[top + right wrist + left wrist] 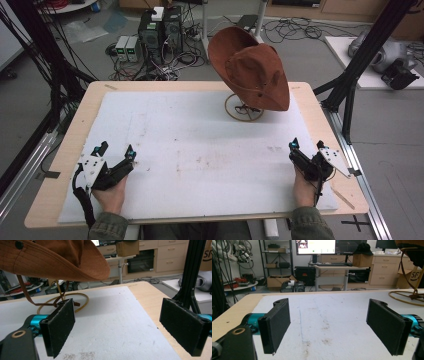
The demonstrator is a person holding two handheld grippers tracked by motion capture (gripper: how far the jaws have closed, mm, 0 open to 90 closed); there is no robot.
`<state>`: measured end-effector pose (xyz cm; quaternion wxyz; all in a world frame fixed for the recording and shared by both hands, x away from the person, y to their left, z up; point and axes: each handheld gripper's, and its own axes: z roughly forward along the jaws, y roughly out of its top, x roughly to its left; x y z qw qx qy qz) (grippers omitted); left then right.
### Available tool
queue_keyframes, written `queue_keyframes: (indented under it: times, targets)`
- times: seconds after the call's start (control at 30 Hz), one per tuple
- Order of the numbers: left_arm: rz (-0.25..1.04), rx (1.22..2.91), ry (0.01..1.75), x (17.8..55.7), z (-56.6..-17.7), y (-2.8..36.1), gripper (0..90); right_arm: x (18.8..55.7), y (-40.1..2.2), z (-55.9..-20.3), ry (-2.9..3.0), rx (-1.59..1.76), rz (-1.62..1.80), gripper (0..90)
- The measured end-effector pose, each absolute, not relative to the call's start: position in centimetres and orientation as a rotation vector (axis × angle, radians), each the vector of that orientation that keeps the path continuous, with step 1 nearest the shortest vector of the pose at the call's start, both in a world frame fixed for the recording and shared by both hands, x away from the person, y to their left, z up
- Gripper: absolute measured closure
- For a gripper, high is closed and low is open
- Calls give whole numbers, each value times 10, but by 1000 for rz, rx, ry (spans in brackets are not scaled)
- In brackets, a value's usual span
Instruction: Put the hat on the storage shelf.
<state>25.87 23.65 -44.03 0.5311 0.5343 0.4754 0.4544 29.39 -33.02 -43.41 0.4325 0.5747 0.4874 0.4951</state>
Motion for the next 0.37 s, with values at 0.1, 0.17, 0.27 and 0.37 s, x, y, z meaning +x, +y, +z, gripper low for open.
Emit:
queue_keyframes:
  times: [0.1,0.17,0.27,0.37]
  targets:
    - [1080,1280,1132,259,-441,236,195,294,-330,-435,1216,1437,1241,124]
    - [1078,1281,1132,259,-441,236,195,295,-331,-435,1213,1446,1251,124]
    - [1079,1281,1135,259,-441,237,194,295,-332,-436,1211,1459,1251,123]
    - [1078,1275,1142,260,-441,238,194,295,-333,-436,1204,1474,1261,124]
